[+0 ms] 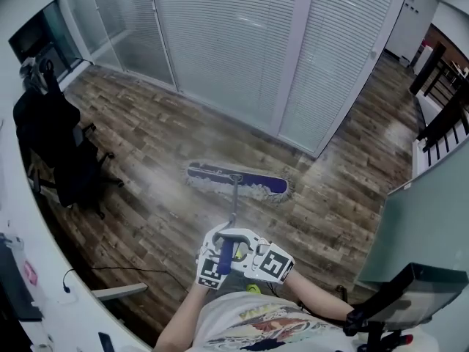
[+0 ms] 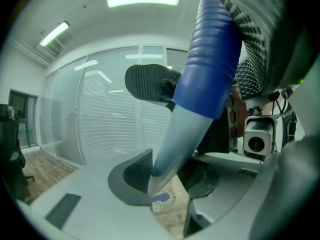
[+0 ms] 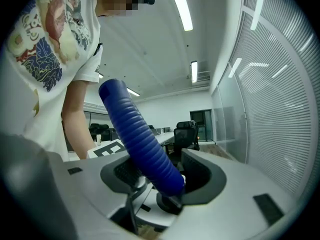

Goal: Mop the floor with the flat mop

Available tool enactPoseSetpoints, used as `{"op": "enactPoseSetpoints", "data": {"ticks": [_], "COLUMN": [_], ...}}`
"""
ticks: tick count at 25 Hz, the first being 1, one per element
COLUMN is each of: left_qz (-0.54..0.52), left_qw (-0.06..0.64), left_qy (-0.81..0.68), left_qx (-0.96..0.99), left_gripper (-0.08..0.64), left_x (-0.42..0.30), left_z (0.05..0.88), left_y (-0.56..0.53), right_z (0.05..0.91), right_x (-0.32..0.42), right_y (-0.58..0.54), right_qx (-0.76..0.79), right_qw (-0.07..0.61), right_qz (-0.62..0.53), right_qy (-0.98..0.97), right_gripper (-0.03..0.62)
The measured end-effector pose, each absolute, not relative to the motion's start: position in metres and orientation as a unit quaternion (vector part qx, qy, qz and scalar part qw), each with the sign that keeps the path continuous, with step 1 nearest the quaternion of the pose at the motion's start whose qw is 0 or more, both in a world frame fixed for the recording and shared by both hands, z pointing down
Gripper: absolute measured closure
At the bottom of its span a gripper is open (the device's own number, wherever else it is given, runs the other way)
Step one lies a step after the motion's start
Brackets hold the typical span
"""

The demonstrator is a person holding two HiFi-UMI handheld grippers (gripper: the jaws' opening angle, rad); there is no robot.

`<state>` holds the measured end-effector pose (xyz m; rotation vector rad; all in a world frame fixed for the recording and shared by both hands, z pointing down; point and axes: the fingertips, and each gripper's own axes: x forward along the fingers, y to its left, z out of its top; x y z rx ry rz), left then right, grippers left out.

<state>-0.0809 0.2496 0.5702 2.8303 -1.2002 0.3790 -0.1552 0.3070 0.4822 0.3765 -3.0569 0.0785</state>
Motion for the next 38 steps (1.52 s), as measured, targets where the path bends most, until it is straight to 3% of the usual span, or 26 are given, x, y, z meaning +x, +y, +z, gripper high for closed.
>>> {"op": "enactPoseSetpoints", "data": {"ticks": [6, 14, 23, 31, 38], "left_qz": [0.147, 0.169, 0.182, 0.157, 0.124], "left_qw": [0.011, 0.052, -0.074, -0.079, -0.096], "left_qy": [-0.391, -0.431, -0.396, -0.393, -0.381], "left_qx": [0.909, 0.885, 0.897, 0.903, 0.911], "left_gripper": [0.437, 0.436, 0.436, 0.489, 0.492], "left_x": [-0.067, -0.078, -0.053, -0.052, -0.056], "left_z": [0.580, 0.600, 0.578, 0.571, 0.564], "left_y": [0.340, 0.416, 0.360, 0.291, 0.200], "right_z": [0.487, 0.501, 0.480, 0.484, 0.466], "right_x": [-0.136, -0.136, -0.114, -0.137, -0.144], "right_y": [0.398, 0.472, 0.411, 0.370, 0.273], "right_qx": [0.117, 0.077, 0.118, 0.081, 0.099], "right_qw": [0.005, 0.032, -0.014, 0.009, -0.038], "right_qz": [0.025, 0.013, 0.003, -0.011, 0.002], "right_qy": [-0.993, -0.996, -0.993, -0.997, -0.994], "right_gripper": [0.367, 0.357, 0.359, 0.367, 0.367]}}
